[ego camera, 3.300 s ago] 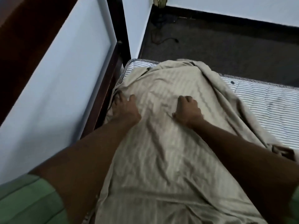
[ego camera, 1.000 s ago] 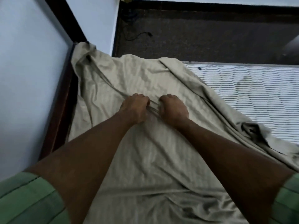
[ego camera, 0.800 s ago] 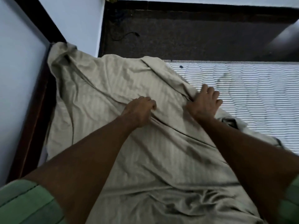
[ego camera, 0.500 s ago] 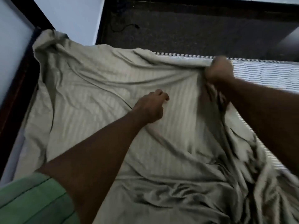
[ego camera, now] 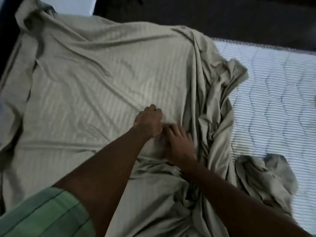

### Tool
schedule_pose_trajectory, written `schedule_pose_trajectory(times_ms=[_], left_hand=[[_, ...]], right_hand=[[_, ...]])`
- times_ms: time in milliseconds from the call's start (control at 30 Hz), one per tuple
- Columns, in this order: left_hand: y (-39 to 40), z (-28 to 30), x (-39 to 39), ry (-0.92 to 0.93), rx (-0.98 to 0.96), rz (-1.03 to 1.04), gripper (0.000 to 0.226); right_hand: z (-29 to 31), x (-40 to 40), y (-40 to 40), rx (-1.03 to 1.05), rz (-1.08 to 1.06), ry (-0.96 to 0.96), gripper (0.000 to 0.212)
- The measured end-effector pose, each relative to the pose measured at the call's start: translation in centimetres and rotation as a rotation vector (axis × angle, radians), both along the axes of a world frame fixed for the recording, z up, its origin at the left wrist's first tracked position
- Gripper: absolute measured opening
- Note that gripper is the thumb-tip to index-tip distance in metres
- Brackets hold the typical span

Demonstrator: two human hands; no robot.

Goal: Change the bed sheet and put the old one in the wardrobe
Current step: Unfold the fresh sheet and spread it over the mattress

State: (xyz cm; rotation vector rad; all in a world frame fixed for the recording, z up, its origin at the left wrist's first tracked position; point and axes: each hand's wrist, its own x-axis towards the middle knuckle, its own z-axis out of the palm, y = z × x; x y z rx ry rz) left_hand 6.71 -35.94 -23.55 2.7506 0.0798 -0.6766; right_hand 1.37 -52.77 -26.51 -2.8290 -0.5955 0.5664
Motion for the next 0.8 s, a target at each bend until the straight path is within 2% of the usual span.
schedule_pose_trajectory(times_ms=[33, 100, 200, 367, 433, 500, 567, 633, 700, 800], left_hand=[[-0.4, -0.4, -1.2, 0.007, -0.03, -0.004, 0.04], [-0.6, -1.0, -3.6, -0.06, -0.071, 0.002, 0.043], [-0.9, -1.1, -7.5, -0.213, -0.066, 0.034, 0.045], [-1.6, -1.4, -19.4, -0.417, -0.039, 0.062, 0.018], [-1.9, -1.6, -24.7, -0.359, -0.117, 0.03, 0.013], [-2.6, -1.8, -30.2, -0.254, -0.194, -0.022, 0.018], [-3.9, -1.7, -36.0, -0.136, -0.194, -0.033, 0.041], [-5.1, -1.3, -39.6, -0.065, -0.133, -0.002, 0.069], [-6.6, -1.0, -41.7, -0.022, -0.048, 0.019, 0.077], [-8.7, -0.8, -43.5, -0.052, 0.0, 0.09, 0.049]], right_hand=[[-0.4, -0.3, -1.9, -0.059, -0.009, -0.016, 0.072], [-1.1, -0.1, -4.7, -0.08, -0.169, -0.016, 0.076], [-0.6, 0.3, -5.6, -0.057, -0.372, -0.074, 0.065], [2.2, -9.3, -3.7, 0.26, -0.107, -0.162, 0.014], [2.3, -15.2, -4.2, 0.296, -0.03, -0.042, 0.013], [1.7, -20.6, -5.6, 0.275, 0.015, 0.075, 0.027], [1.6, -25.8, -7.4, 0.178, 0.082, 0.141, 0.054], [1.7, -28.6, -9.0, 0.11, 0.135, 0.113, 0.069], [1.7, -29.7, -10.0, 0.035, 0.214, 0.088, 0.064], [1.9, -30.9, -10.5, -0.013, 0.24, 0.0, 0.04]])
